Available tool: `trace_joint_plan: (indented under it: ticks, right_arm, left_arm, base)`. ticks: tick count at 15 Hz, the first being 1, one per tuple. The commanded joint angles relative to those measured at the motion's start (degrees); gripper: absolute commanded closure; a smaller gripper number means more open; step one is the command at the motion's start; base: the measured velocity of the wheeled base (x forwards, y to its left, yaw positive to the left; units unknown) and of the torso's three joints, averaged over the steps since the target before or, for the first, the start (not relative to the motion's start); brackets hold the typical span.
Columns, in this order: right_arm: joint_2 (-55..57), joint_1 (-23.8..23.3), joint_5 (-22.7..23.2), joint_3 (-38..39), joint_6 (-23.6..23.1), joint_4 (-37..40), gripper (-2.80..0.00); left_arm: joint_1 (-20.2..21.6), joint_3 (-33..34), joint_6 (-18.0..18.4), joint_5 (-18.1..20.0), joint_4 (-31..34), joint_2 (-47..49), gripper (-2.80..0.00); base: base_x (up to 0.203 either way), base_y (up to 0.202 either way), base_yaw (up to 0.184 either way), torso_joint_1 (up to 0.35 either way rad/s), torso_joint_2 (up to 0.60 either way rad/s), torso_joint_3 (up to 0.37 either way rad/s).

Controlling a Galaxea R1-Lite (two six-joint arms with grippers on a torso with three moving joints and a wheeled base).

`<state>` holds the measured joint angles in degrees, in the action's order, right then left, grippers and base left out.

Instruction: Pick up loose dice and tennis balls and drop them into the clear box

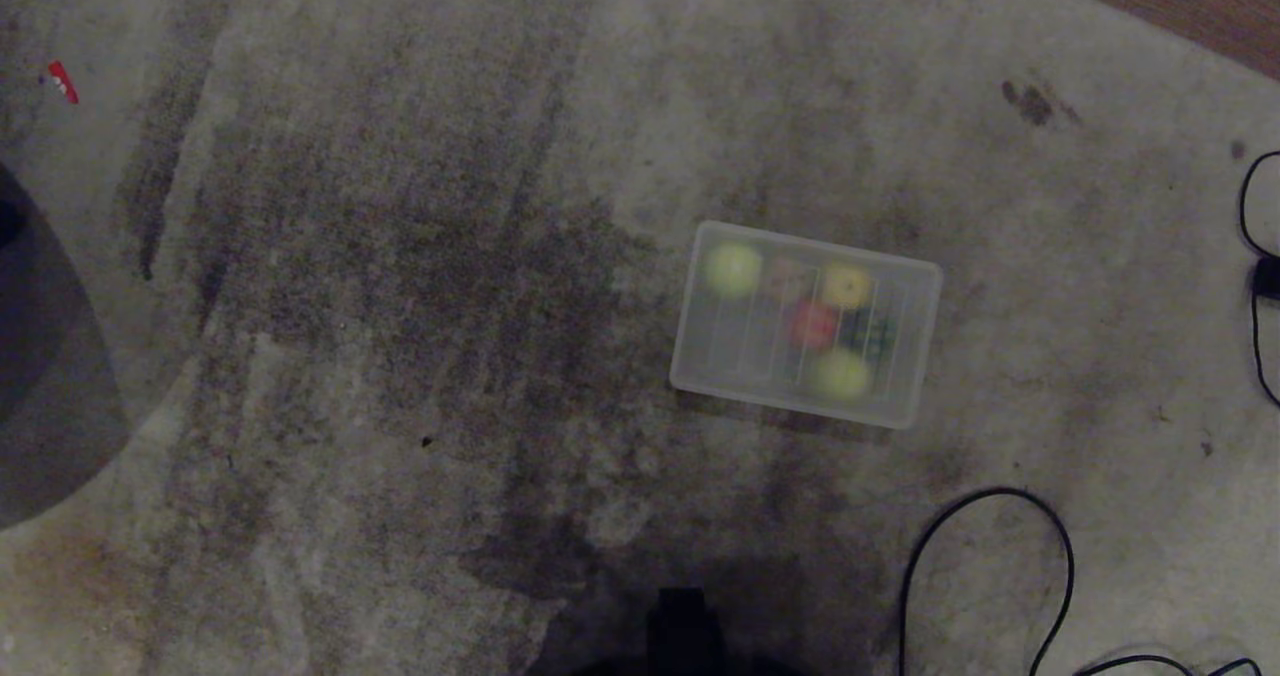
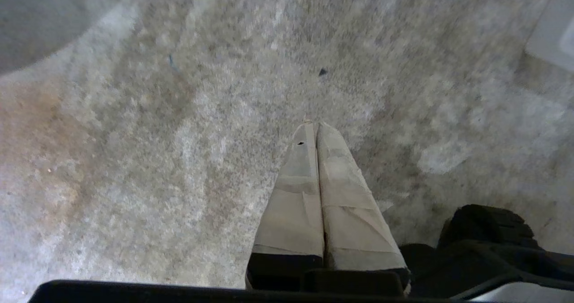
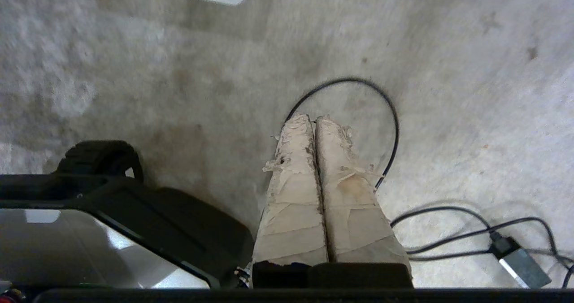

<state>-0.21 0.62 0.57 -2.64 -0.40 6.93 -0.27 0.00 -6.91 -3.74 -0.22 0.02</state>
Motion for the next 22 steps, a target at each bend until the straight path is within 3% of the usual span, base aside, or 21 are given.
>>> trace_joint_plan:
  ticks: [1,22]
  right_arm:
    - [0.2,0.0,0.0,0.2,0.0,-0.2,0.00]
    - [0.2,0.1,0.1,0.2,0.0,-0.2,0.00]
  left_arm:
    - [0.0,0.1,0.1,0.0,0.0,0.1,0.00]
    - [0.0,0.1,0.2,0.1,0.0,0.1,0.00]
  base:
    - [0.000,0.000,0.000,0.002,0.00,0.198]
    - [0.000,0.000,0.000,0.003,0.00,0.201]
